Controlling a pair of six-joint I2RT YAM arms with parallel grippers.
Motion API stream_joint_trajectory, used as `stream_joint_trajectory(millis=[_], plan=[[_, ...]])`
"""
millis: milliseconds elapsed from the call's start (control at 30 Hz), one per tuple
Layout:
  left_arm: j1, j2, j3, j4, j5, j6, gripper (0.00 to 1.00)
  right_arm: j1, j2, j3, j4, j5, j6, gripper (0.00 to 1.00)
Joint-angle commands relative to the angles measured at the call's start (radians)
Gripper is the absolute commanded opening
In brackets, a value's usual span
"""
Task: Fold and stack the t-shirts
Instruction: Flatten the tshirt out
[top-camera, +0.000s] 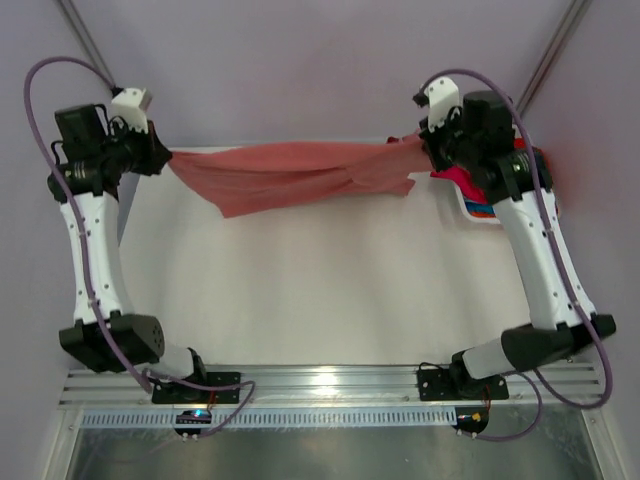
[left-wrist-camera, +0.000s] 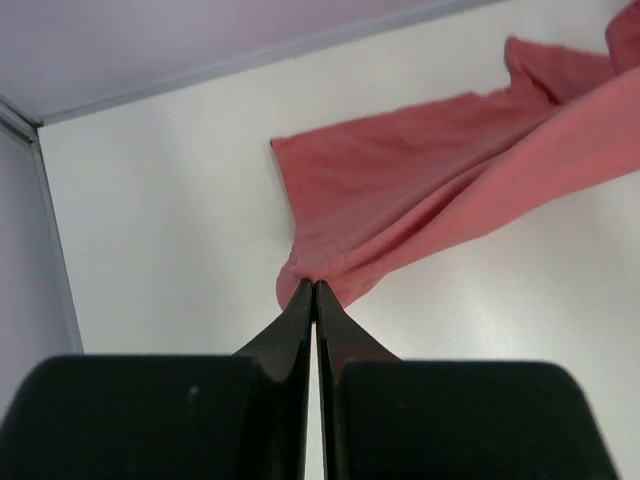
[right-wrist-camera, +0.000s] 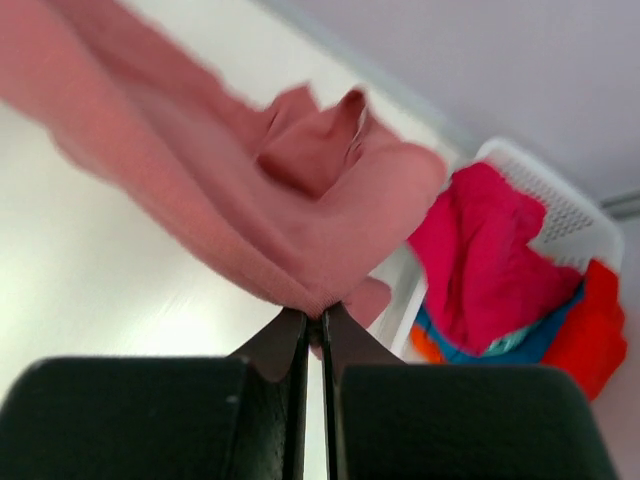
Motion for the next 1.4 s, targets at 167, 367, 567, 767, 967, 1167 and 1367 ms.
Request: stream_joint_trajectory(millis=[167, 367, 567, 767, 967, 1167, 1367], plan=[[0.005, -0.303, -0.462, -0.31, -0.043, 0.604, 0.0, -0.003, -0.243, -0.528, -0.333, -0.174, -0.196, 0.03], [0.004, -0.334, -0.585, -0.426, 0.061, 0.788, 0.0, -0.003, -0.303, -0.679, -0.37, -0.177, -0.291, 0.03], [0.005, -0.208, -0.586, -0.687, 0.179, 1.018, 0.0, -0.001, -0.345, -0.771, -0.407, -0.189, -0.374, 0.03], [0.005, -0.182, -0.643, -0.711, 0.12, 1.06, 0.01, 0.0, -0.374, -0.842, -0.448, -0.186, -0.4, 0.06], [0.005, -0.199, -0.68, -0.726, 0.022, 1.123, 0.55, 0.0, -0.395, -0.868, -0.514, -0.151, -0.447, 0.86], [0.005, -0.133, -0.652, -0.679, 0.052, 1.108, 0.99, -0.001, -0.382, -0.801, -0.353, -0.068, -0.374, 0.96], [0.004, -0.024, -0.561, -0.294, 0.152, 0.7, 0.99, 0.0, -0.218, -0.739, 0.03, -0.022, -0.173, 0.96]])
